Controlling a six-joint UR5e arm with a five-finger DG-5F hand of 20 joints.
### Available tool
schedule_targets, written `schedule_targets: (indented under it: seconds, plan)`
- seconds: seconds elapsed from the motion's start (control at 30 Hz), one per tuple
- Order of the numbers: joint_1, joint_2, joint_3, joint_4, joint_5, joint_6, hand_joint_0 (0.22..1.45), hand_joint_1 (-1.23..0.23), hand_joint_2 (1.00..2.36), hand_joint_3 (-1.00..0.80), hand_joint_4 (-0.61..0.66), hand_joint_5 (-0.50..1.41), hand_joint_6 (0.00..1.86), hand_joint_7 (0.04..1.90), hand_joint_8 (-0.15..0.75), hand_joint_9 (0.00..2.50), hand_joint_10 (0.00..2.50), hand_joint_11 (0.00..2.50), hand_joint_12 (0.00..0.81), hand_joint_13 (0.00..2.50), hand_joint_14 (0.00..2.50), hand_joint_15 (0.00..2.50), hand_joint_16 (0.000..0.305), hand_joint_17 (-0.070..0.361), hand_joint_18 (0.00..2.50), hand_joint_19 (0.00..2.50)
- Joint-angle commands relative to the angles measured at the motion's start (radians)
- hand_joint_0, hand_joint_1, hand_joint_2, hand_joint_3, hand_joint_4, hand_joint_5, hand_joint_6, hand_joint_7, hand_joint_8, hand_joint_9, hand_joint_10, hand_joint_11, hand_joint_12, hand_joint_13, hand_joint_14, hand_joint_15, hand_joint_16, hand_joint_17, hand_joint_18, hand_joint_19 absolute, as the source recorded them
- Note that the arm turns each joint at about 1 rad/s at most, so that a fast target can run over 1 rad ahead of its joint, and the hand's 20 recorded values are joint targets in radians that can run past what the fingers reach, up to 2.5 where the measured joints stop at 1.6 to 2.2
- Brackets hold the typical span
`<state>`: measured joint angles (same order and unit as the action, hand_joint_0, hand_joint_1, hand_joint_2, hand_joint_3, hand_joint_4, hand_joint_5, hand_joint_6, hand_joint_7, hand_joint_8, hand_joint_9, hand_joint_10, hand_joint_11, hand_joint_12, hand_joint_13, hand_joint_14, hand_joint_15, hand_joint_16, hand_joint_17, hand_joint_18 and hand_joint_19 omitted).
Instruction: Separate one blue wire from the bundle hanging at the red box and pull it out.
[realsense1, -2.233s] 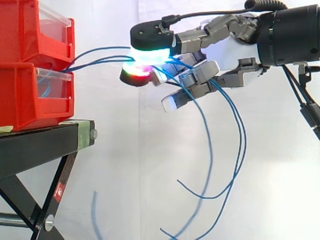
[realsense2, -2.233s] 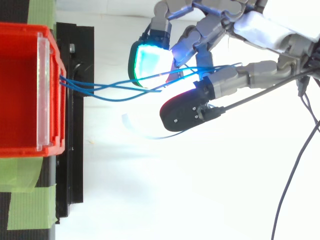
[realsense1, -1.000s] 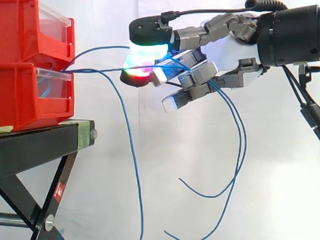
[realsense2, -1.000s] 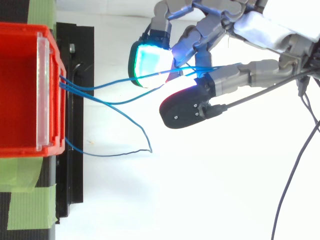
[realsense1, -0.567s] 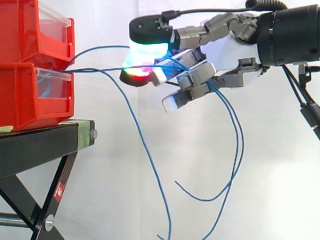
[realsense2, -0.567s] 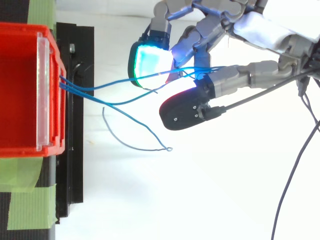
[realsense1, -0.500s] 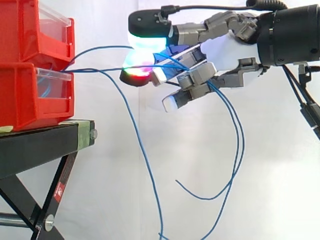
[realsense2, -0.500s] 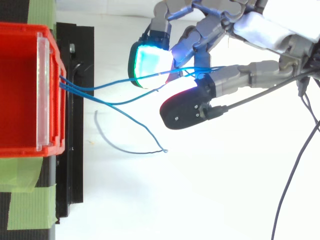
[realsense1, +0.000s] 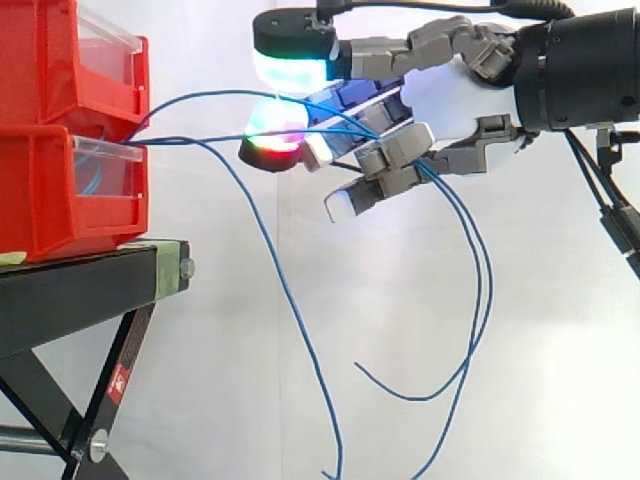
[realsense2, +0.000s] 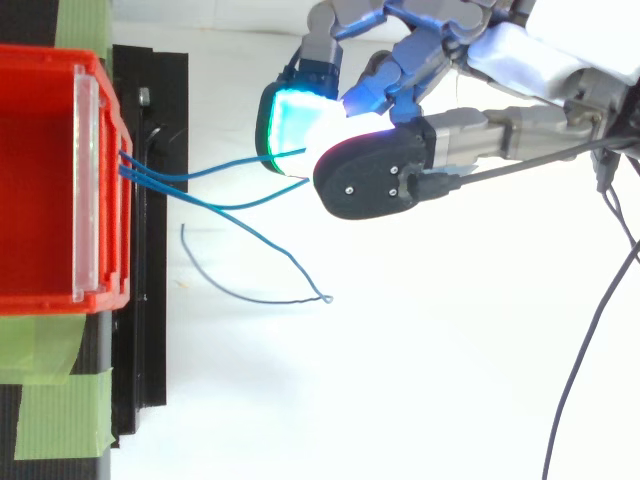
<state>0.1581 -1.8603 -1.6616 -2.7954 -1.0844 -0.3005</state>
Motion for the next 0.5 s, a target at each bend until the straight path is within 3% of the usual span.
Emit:
schedule_targets:
  seconds: [0.0,0.47]
  plan:
    - [0.001,0.001,0.0,-0.001,0.0,0.001,0.65,-0.72,1.01,-0.35,0.19,-0.22,0.84,1.09,0.367,0.99,0.02,1.12,0.321,1.26,0.79,1.41,0.05,0.112,0.74,0.87]
    - [0.0,0.0,-0.001,-0.001,0.001,0.0,0.64,-0.75,1.03,-0.2,0.09,-0.2,0.85,1.14,0.363,1.03,0.02,1.14,0.324,1.27,0.74,1.45,0.049,0.109,0.75,0.87]
